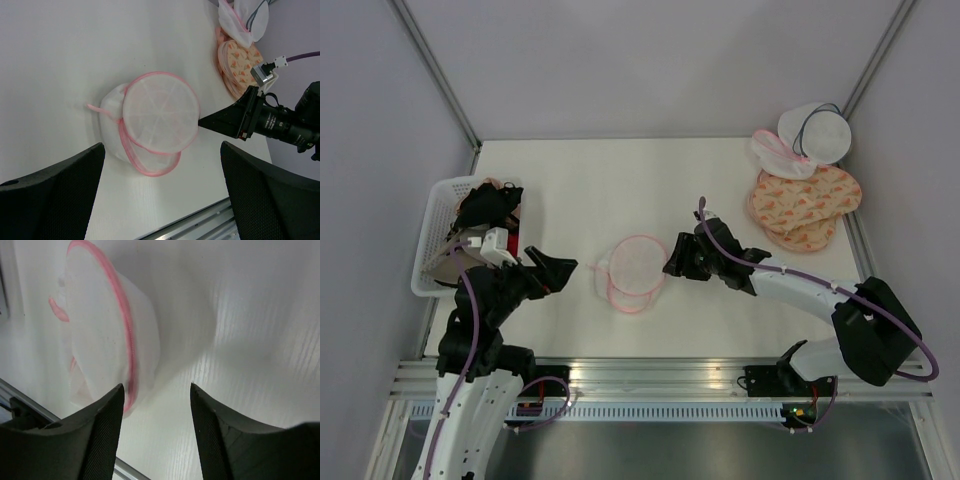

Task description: Unzip the laundry bag and remove the bra

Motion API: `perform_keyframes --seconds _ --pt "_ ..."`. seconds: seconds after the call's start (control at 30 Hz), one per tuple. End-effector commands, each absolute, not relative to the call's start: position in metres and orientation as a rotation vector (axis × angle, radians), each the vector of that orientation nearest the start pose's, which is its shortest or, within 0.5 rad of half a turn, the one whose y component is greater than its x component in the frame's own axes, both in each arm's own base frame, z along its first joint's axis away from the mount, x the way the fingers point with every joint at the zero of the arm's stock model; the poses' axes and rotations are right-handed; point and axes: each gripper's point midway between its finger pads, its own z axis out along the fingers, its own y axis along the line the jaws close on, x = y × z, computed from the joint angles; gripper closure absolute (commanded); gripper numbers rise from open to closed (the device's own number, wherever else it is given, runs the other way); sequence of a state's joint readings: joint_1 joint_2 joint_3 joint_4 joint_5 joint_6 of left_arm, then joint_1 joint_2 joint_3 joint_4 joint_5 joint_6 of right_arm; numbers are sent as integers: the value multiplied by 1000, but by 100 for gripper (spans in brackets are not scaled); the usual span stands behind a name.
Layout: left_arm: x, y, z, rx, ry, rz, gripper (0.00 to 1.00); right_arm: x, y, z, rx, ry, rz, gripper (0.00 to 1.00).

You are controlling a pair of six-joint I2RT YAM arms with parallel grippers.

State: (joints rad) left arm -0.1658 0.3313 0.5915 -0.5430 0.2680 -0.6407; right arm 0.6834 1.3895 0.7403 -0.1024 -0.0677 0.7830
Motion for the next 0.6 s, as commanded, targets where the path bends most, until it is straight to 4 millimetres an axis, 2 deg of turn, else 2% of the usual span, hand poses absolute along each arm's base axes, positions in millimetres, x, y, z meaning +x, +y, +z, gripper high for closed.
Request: perform_keyframes --seconds 0.0,0.03,0.07,0.13,0.2,0.23,0.27,0.33,0.37,0.4,0.47,0.5,0.53,0.57 --pt "198 -110 230 -264 1878 -851 0 248 260 83 -15 2469 749 38" --pt "198 -111 230 -261 1876 -855 0 248 260 88 -14 2452 756 35" --pt "198 -113 230 -252 1880 -869 0 248 255 84 -1 2448 735 28" --pt "197 -116 229 -234 1883 -885 0 251 262 91 18 2398 802 25" --pt "196 -119 227 -208 1888 -894 0 239 269 84 7 2423 889 23" --pt "196 -120 227 -190 1885 -900 0 246 282 98 7 2342 992 23" --pt "193 -123 228 -164 1881 -910 0 239 284 94 2 2339 1041 21" --pt "191 -126 229 -126 1870 -927 0 237 293 115 -25 2245 1145 15" --pt "188 -129 232 -93 1863 -943 0 237 289 116 -28 2228 1122 11" --pt "186 -131 233 -70 1858 -955 0 243 282 132 -10 2163 1069 10" --pt "184 -134 235 -39 1855 -969 0 241 272 140 -47 2153 940 8" --pt "183 -136 235 -27 1857 -975 0 241 257 149 -28 2127 841 7" --pt "183 -137 236 -16 1855 -979 0 242 253 163 -33 2088 824 6" --pt "183 -137 236 -11 1854 -982 0 240 243 165 -50 2085 767 6"
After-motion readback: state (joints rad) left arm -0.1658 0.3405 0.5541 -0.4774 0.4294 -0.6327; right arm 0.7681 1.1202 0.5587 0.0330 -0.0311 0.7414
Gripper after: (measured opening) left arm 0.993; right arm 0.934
